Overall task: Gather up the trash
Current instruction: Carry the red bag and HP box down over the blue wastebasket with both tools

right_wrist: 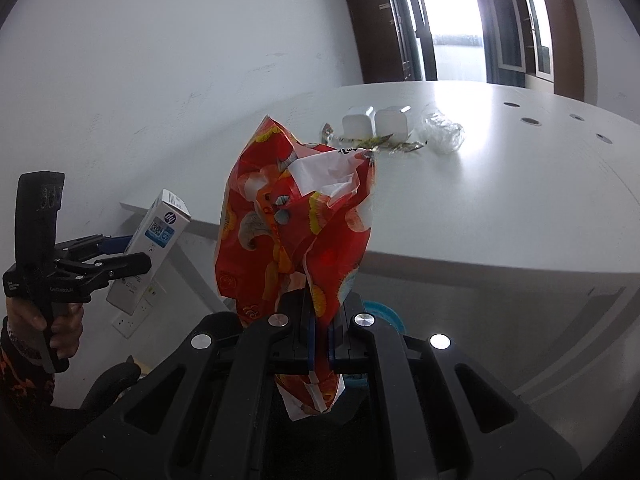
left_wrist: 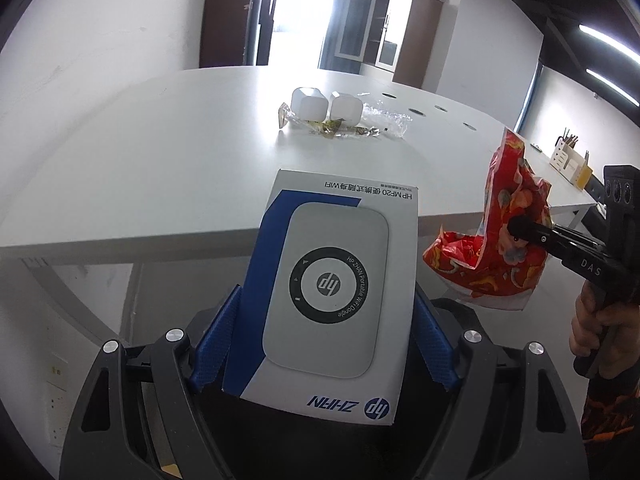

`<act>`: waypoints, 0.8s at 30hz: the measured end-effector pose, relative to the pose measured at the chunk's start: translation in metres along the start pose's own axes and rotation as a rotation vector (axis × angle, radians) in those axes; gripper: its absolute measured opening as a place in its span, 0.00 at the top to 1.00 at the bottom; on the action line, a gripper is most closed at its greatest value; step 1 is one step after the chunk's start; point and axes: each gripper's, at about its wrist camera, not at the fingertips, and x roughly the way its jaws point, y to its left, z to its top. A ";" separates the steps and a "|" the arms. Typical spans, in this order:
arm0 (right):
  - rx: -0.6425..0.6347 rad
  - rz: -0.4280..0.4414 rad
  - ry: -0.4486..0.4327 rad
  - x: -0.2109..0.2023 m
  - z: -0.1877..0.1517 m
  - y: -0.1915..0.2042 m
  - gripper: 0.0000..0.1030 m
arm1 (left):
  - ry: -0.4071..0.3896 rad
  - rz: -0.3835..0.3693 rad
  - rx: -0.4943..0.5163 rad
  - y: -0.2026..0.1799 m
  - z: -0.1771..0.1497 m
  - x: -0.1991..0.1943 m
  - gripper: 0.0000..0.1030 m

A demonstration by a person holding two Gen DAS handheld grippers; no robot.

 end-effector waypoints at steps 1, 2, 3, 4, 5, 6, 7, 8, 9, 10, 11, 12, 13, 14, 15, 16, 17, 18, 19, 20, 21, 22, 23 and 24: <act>-0.005 0.004 0.012 0.003 -0.005 0.002 0.97 | 0.007 -0.005 -0.002 -0.001 -0.005 0.003 0.23; -0.007 0.004 0.023 0.007 -0.010 0.005 0.97 | 0.015 -0.007 -0.005 -0.002 -0.009 0.006 0.23; -0.010 0.004 0.034 0.010 -0.015 0.007 0.97 | 0.023 -0.007 -0.005 -0.003 -0.014 0.009 0.23; -0.014 0.007 0.049 0.015 -0.020 0.009 0.97 | 0.036 -0.008 -0.005 -0.003 -0.018 0.016 0.23; -0.015 0.005 0.062 0.020 -0.025 0.011 0.97 | 0.046 -0.007 -0.013 -0.003 -0.021 0.020 0.23; -0.012 0.003 0.073 0.026 -0.030 0.011 0.97 | 0.058 -0.010 -0.025 -0.001 -0.024 0.026 0.23; -0.012 0.004 0.090 0.032 -0.037 0.013 0.97 | 0.072 -0.016 -0.038 0.002 -0.027 0.034 0.23; -0.010 0.004 0.108 0.038 -0.044 0.014 0.97 | 0.082 -0.019 -0.050 0.004 -0.030 0.040 0.23; -0.003 0.001 0.125 0.046 -0.050 0.012 0.97 | 0.089 -0.017 -0.060 0.006 -0.033 0.046 0.23; 0.003 -0.001 0.142 0.053 -0.057 0.011 0.97 | 0.101 -0.014 -0.070 0.009 -0.035 0.056 0.23; 0.011 -0.003 0.157 0.060 -0.062 0.008 0.97 | 0.114 -0.014 -0.079 0.011 -0.039 0.062 0.23; 0.024 -0.011 0.170 0.066 -0.069 0.005 0.97 | 0.124 -0.011 -0.088 0.014 -0.045 0.067 0.23; 0.034 -0.016 0.183 0.073 -0.074 0.001 0.97 | 0.137 -0.009 -0.098 0.017 -0.050 0.075 0.23; 0.042 -0.017 0.197 0.079 -0.079 -0.002 0.97 | 0.153 -0.010 -0.106 0.018 -0.053 0.085 0.23; 0.050 -0.020 0.214 0.088 -0.085 -0.006 0.97 | 0.166 -0.009 -0.114 0.020 -0.056 0.094 0.23; 0.052 -0.022 0.232 0.096 -0.090 -0.009 0.97 | 0.175 -0.006 -0.119 0.022 -0.058 0.101 0.23; 0.052 -0.026 0.246 0.101 -0.095 -0.009 0.97 | 0.184 -0.008 -0.127 0.024 -0.060 0.110 0.23; 0.060 -0.037 0.261 0.104 -0.104 -0.014 0.97 | 0.193 -0.010 -0.134 0.026 -0.061 0.118 0.23; 0.067 -0.040 0.278 0.111 -0.107 -0.017 0.97 | 0.201 -0.005 -0.138 0.028 -0.061 0.126 0.23; 0.077 -0.041 0.294 0.119 -0.112 -0.021 0.97 | 0.209 0.004 -0.142 0.030 -0.061 0.135 0.23; 0.085 -0.045 0.305 0.125 -0.114 -0.024 0.97 | 0.215 0.012 -0.147 0.033 -0.061 0.144 0.23; 0.090 -0.051 0.322 0.133 -0.117 -0.028 0.97 | 0.222 0.016 -0.151 0.034 -0.062 0.152 0.23; 0.095 -0.058 0.335 0.140 -0.119 -0.031 0.97 | 0.234 0.024 -0.154 0.036 -0.063 0.163 0.23; 0.100 -0.061 0.344 0.146 -0.120 -0.033 0.97 | 0.247 0.031 -0.157 0.038 -0.063 0.172 0.23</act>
